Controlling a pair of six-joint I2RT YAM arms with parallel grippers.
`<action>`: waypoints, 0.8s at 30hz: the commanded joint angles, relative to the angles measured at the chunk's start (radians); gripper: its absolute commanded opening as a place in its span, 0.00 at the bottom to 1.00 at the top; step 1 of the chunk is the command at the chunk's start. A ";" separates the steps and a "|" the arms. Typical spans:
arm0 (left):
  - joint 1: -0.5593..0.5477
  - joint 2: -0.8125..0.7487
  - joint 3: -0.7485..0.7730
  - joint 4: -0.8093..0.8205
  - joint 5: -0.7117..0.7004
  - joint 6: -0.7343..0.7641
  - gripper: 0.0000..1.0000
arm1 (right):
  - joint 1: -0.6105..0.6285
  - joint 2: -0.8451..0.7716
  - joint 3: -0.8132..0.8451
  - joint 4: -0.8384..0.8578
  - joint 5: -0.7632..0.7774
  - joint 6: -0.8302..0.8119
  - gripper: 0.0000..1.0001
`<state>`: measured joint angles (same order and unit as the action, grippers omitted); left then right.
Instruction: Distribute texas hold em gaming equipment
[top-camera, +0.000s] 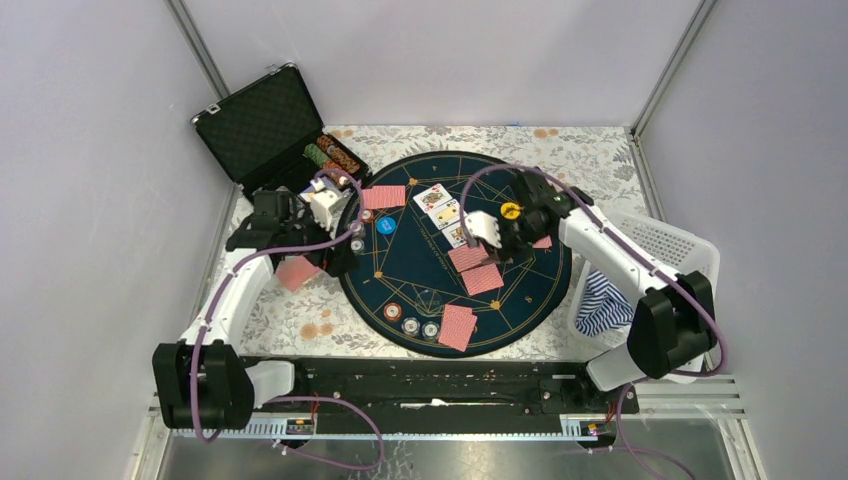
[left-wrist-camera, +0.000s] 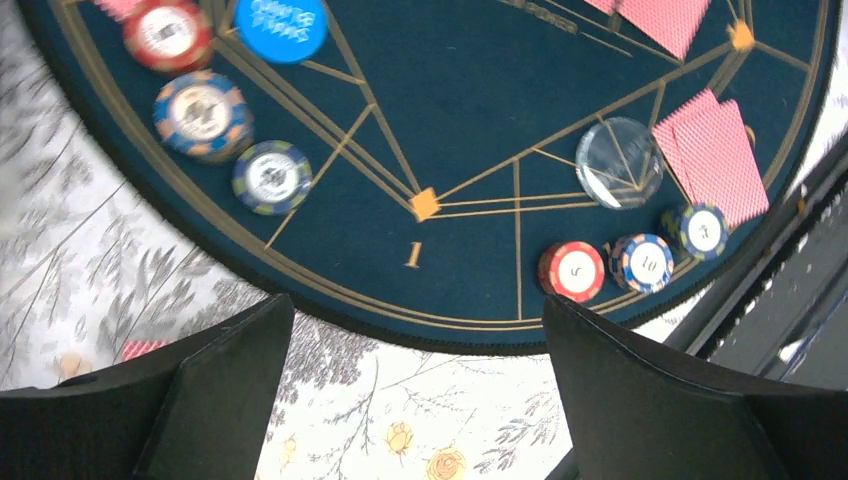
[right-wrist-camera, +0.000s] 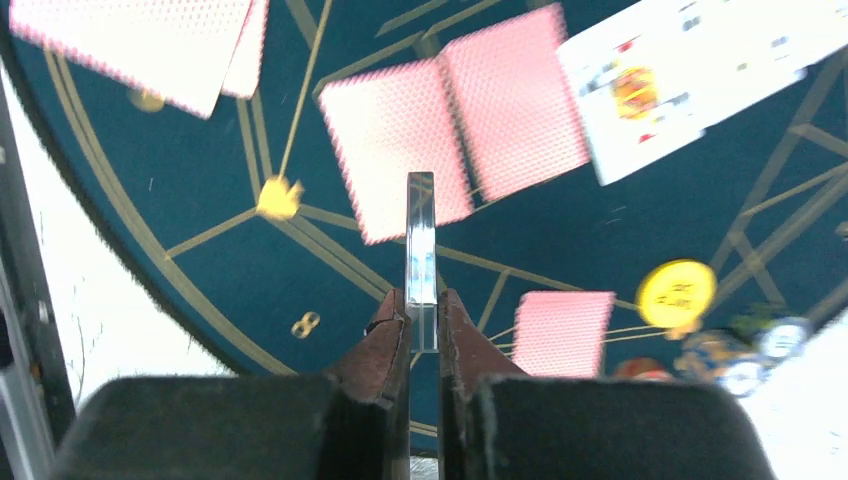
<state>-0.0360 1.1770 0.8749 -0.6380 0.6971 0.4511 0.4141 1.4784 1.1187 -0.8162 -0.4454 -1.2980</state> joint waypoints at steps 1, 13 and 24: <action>0.143 0.016 0.072 0.097 0.005 -0.170 0.99 | 0.115 0.084 0.227 -0.026 0.065 0.366 0.00; 0.292 -0.014 0.093 0.200 -0.159 -0.335 0.99 | 0.331 0.580 0.851 -0.025 0.209 0.893 0.00; 0.298 -0.025 0.082 0.202 -0.125 -0.323 0.99 | 0.369 0.848 1.064 -0.009 0.327 0.938 0.00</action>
<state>0.2562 1.1713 0.9512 -0.4850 0.5568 0.1371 0.7864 2.2925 2.1262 -0.8173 -0.1658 -0.4007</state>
